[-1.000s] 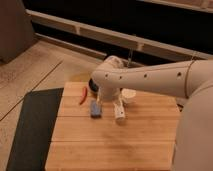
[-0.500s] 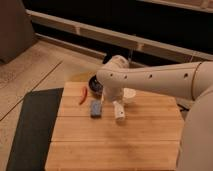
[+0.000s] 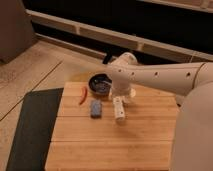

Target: Place the bottle in the ceramic bowl

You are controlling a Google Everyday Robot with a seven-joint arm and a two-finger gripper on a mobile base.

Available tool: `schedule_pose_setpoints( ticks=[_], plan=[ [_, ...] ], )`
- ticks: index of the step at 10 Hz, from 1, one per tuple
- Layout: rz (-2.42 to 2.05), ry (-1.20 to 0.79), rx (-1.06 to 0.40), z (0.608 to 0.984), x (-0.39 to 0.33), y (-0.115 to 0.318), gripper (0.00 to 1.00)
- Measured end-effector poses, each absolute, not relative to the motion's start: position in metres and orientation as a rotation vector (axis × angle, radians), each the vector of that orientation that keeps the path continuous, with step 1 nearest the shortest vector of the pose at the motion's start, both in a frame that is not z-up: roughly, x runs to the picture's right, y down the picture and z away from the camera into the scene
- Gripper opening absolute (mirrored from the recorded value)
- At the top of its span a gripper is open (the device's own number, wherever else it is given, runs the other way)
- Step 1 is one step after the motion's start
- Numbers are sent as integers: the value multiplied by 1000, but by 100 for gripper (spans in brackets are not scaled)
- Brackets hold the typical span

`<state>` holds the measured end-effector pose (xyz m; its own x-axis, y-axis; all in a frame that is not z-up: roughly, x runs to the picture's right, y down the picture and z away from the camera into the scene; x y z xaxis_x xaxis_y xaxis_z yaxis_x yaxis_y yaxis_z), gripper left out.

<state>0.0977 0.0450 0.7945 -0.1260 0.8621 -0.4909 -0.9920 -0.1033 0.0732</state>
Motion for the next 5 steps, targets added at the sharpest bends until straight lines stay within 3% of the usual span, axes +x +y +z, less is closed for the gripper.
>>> schedule_pose_setpoints(
  ticks=[5],
  plan=[
    [1755,448,-575,842,103,86,65]
  ],
)
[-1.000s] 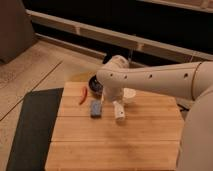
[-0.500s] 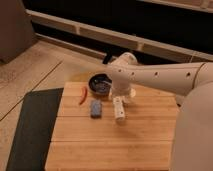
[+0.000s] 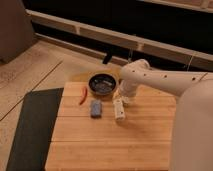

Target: Place the bottle in the ceramic bowl

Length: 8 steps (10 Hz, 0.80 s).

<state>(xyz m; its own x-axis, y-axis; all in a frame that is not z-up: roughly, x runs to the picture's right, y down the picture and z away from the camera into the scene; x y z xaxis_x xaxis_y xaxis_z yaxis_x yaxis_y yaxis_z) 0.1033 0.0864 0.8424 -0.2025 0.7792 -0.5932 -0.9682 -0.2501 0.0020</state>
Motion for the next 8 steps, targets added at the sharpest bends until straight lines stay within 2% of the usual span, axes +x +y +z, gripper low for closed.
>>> schedule_pose_setpoints(
  ticks=[8],
  plan=[
    [1499,608,-739,883,86,128,65]
  ],
)
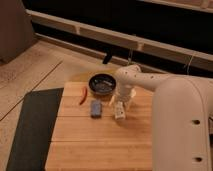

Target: Place the bottle in the ceramic bowl

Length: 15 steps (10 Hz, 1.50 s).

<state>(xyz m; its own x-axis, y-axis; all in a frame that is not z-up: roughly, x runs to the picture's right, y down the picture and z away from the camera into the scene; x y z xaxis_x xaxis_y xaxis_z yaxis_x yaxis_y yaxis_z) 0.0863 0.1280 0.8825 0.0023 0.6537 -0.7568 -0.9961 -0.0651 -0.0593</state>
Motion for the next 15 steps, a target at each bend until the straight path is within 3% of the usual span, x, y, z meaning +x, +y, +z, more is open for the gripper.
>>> schedule_pose_setpoints(
  ticks=[2,7,8,12,15],
  plan=[
    [1448,669,-774,891,86,137,60],
    [1461,727,-780,902,91,129,8],
    [1459,734,-783,900,91,126,1],
    [1406,737,-773,871,83,102,0],
    [1379,698,-674,841,79,58,0]
  ],
)
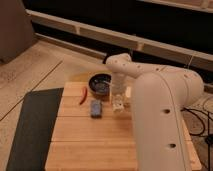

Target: Place the bottle in the ceramic bowl

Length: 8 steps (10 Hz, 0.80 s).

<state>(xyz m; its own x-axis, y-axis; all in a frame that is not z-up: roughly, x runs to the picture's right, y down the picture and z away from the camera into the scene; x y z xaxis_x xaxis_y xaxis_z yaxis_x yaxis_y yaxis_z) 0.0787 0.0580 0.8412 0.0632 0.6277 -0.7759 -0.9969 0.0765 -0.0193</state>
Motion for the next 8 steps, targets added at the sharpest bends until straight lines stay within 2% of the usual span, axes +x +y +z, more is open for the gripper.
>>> schedule_pose_setpoints(
  ticks=[2,5,8],
  plan=[
    [1375,645,-584,829,82,17,0],
    [1358,500,-479,833,78,-47,0],
    [1348,394,-436,848,68,-82,0]
  ],
)
